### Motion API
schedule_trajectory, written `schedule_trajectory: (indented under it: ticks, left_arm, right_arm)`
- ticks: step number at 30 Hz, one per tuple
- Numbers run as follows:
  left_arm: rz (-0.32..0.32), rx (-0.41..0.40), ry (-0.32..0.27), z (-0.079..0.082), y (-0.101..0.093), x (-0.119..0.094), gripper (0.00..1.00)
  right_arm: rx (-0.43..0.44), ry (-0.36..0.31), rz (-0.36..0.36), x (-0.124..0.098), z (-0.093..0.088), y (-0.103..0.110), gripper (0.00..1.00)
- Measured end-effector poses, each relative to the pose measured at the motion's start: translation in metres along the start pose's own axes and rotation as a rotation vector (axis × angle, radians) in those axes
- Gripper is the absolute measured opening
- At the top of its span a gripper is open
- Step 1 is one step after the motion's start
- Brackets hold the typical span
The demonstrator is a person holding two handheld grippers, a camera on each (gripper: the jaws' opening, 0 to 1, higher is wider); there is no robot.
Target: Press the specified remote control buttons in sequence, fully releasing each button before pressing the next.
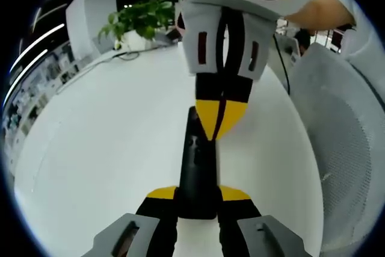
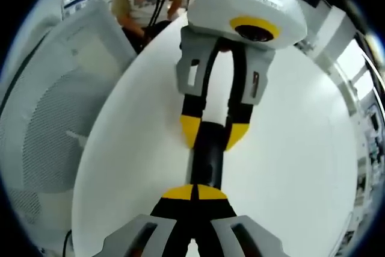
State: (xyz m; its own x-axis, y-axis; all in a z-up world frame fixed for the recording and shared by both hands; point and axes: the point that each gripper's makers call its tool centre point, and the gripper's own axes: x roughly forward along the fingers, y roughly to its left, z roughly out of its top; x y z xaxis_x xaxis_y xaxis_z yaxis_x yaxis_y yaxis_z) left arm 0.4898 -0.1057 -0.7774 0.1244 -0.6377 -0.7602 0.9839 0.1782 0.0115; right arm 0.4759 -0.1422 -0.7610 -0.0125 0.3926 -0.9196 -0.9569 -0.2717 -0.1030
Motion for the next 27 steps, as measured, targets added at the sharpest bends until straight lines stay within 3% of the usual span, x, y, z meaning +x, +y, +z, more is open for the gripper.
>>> schedule_trajectory:
  ticks: [12,27]
  left_arm:
    - [-0.006,0.006,0.004,0.001,0.0,0.0,0.24]
    - [-0.007,0.005,0.002,0.001,-0.001,0.0,0.24]
  right_arm:
    - [-0.006,-0.016,-0.046,-0.017,0.007,-0.013,0.0]
    - [-0.025,-0.025,-0.062,-0.023,0.013,-0.023,0.0]
